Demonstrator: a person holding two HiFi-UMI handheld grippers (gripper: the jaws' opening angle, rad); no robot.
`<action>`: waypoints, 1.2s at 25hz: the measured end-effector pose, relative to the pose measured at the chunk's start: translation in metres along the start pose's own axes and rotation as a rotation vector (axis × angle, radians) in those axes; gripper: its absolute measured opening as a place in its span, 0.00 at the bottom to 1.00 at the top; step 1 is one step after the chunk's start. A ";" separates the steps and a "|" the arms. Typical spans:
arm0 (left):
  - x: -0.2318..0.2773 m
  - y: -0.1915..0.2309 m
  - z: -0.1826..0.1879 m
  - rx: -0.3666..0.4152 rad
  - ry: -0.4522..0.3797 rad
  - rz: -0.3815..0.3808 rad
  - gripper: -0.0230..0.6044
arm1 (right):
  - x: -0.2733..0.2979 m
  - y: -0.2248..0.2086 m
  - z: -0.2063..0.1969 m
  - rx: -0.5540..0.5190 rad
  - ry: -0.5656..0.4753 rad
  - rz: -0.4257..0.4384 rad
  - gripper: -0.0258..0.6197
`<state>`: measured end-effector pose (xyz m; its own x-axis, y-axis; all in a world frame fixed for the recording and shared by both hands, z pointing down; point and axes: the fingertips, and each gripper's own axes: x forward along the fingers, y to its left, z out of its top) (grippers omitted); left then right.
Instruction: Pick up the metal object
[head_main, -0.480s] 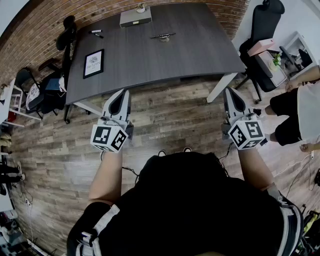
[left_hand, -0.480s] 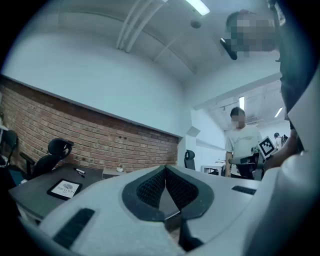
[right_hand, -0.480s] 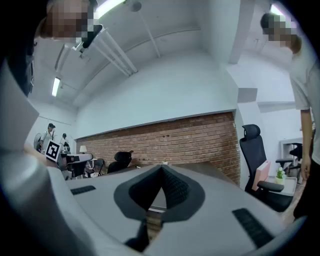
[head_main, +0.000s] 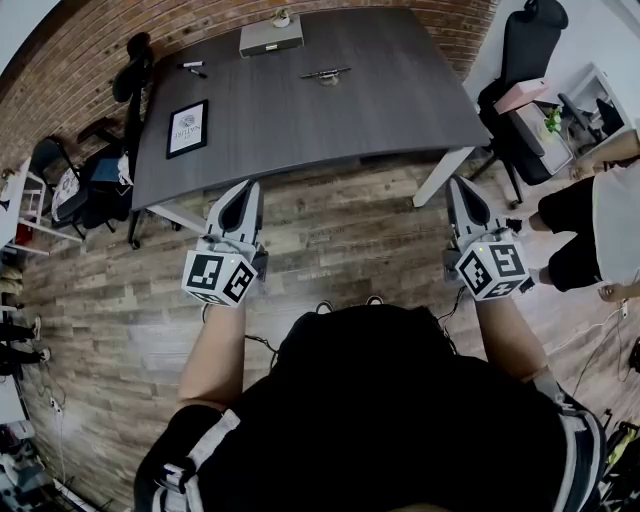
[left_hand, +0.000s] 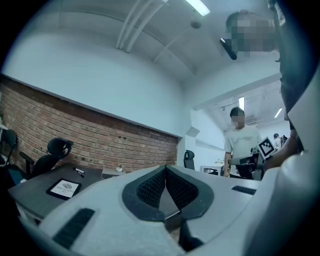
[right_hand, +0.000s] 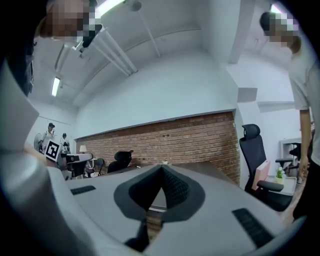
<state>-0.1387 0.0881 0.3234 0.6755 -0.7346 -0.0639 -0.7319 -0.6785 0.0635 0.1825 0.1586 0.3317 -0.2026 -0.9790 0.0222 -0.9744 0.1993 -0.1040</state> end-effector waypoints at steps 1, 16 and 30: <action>0.000 0.000 0.000 0.000 0.000 0.000 0.05 | 0.000 0.000 0.000 0.004 -0.002 0.001 0.03; -0.008 0.026 -0.006 -0.018 0.010 0.011 0.05 | 0.024 0.014 -0.011 0.014 0.022 -0.011 0.04; 0.011 0.076 -0.009 -0.048 0.021 -0.054 0.05 | 0.072 0.046 -0.016 0.015 0.023 -0.025 0.04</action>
<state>-0.1857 0.0285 0.3360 0.7158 -0.6967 -0.0476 -0.6897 -0.7160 0.1082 0.1219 0.0977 0.3442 -0.1804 -0.9824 0.0479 -0.9777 0.1738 -0.1176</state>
